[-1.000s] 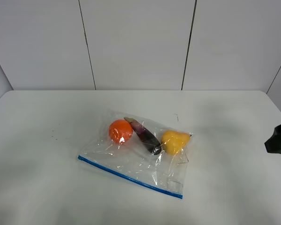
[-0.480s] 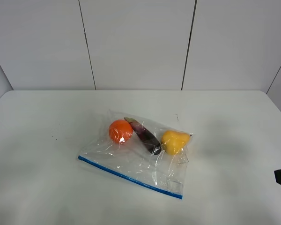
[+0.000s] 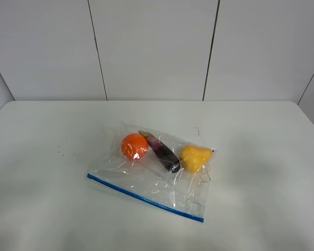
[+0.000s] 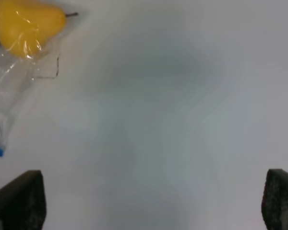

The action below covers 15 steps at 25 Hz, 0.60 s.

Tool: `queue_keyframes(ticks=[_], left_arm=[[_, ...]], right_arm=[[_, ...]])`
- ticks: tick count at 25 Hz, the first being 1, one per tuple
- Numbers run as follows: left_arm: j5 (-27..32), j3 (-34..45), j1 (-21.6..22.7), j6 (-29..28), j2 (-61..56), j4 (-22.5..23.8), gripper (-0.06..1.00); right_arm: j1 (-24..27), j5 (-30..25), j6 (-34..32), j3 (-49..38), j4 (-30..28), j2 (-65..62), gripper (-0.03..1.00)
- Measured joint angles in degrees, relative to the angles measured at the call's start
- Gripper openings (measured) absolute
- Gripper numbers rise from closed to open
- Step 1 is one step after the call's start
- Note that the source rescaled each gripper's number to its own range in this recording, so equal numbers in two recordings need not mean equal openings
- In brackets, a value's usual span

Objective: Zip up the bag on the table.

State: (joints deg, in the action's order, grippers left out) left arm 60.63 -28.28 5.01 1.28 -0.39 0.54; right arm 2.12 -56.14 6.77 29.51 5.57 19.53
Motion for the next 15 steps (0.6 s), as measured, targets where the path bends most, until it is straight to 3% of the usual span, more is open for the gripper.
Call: queue_keyframes(ticks=[15], left_arm=[[-0.05,0.0,0.0,0.0,0.0,0.0,0.97]], right_arm=[[0.0,-2.34,-0.32,-1.37,0.05,-10.31,1.0]])
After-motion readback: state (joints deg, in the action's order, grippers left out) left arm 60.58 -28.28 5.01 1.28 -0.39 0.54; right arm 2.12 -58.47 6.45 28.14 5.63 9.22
